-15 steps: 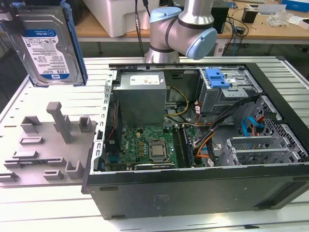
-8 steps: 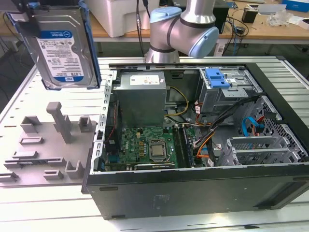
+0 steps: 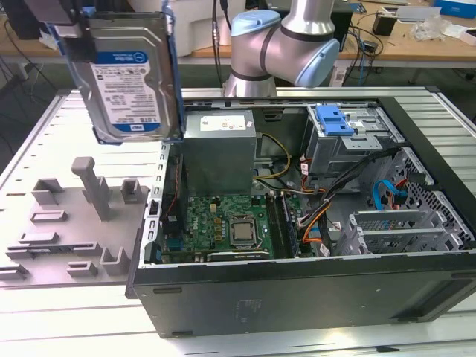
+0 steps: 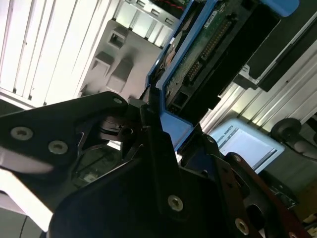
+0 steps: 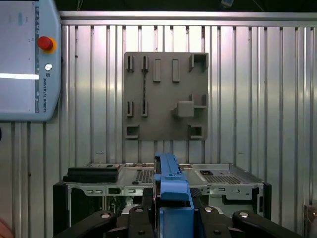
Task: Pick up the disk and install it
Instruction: 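Pick up the disk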
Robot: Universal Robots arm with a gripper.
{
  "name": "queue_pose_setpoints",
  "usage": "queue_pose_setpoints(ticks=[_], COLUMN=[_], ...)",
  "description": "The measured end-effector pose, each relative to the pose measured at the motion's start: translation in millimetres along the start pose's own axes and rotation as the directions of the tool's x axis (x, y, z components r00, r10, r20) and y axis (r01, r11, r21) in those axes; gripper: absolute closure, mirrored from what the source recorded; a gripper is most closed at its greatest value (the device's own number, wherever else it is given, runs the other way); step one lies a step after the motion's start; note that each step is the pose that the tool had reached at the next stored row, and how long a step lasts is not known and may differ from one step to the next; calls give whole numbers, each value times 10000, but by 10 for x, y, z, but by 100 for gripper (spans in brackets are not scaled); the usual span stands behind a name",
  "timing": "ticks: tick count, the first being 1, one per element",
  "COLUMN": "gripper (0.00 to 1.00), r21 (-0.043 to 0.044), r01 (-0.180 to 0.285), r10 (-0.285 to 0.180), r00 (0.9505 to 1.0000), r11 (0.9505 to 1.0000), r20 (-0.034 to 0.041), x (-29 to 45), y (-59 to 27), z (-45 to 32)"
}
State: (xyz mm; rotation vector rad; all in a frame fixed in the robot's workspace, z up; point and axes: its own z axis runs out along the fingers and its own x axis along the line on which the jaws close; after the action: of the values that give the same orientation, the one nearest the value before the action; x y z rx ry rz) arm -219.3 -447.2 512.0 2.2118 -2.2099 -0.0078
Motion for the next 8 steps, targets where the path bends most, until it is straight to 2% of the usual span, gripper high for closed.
queue_pose_setpoints(ticks=[8], gripper=[63], r21=[-1], r01=[0], r10=[0], r00=[10000], r11=[10000], r20=[23], x=[134], y=[-289], z=[-24])
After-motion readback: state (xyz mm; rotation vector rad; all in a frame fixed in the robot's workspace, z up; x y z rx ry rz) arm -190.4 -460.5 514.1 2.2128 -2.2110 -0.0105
